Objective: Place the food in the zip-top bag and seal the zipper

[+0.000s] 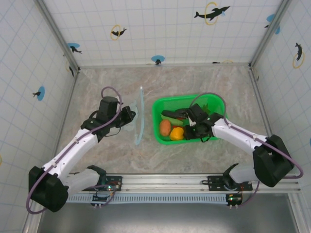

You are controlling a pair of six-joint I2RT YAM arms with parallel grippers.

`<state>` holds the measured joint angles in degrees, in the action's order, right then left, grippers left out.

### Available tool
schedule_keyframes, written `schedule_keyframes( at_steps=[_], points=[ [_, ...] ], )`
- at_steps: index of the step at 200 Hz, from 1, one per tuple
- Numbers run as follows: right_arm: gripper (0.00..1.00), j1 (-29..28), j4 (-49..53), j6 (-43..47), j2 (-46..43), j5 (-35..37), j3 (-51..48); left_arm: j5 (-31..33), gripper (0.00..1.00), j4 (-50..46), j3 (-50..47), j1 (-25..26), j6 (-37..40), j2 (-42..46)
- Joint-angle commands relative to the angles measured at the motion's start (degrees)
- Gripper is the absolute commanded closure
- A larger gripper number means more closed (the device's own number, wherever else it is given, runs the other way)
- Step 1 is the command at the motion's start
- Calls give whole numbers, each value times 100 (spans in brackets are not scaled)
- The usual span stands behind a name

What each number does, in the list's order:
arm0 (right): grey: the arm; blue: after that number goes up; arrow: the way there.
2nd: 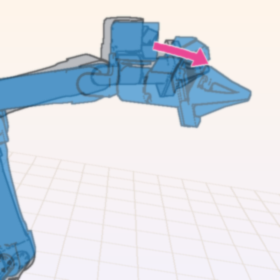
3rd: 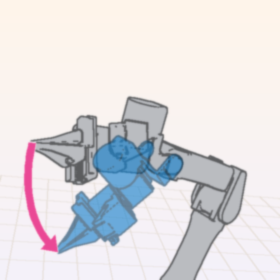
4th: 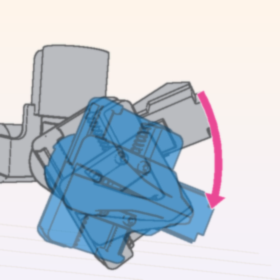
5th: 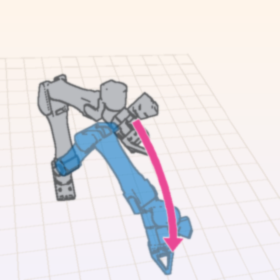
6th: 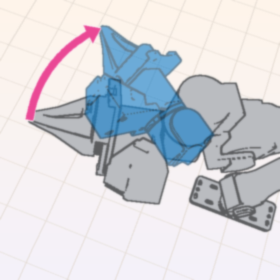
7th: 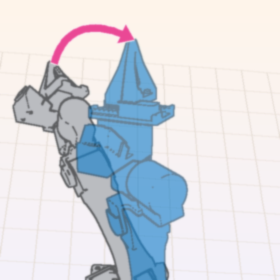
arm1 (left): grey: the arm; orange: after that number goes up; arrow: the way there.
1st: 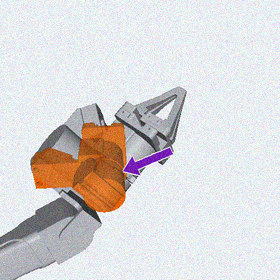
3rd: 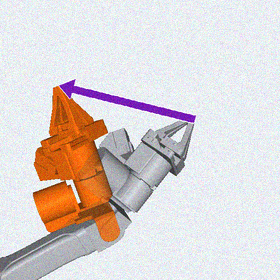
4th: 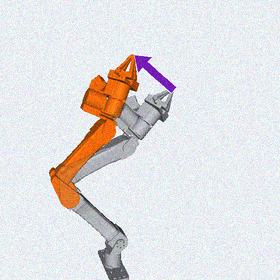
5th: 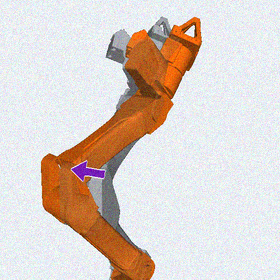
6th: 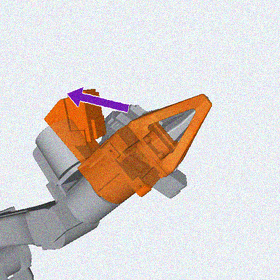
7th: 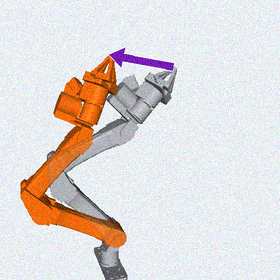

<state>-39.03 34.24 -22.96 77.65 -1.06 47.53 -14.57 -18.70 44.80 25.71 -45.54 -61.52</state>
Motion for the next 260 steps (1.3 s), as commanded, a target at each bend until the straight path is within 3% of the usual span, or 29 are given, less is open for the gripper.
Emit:
schedule_keyframes(
  at_steps=[1, 47, 77, 107, 126, 150, 214, 260],
  points=[
    [39, -66, -101, 75, -345, 123, 154, -604, 100, 260, -209, -47, -366, 23],
    [19, -92, -743, -206, -221, -507, 460, -1586, 100, 529, -213, -46, -906, -225],
    [13, -186, -850, -346, 138, -480, 516, -1495, 100, 718, -354, -49, -1470, 50],
    [12, -186, -871, -389, 403, -468, 448, -1064, 100, -88, -11, -49, -1854, 149],
    [13, -228, -972, -366, 516, -571, 371, -642, 100, -878, 355, -45, -2080, 165],
    [15, -226, -1163, -366, 639, -703, 232, -695, 100, -1390, 649, -49, -2332, 62],
    [19, -148, -1363, -459, 951, -1098, 58, -997, 100, -937, 808, -43, -3034, 67],
    [46, -65, -1387, -470, 650, -1001, 29, -1162, 100, -553, 405, -41, -3170, -36]
  ],
)
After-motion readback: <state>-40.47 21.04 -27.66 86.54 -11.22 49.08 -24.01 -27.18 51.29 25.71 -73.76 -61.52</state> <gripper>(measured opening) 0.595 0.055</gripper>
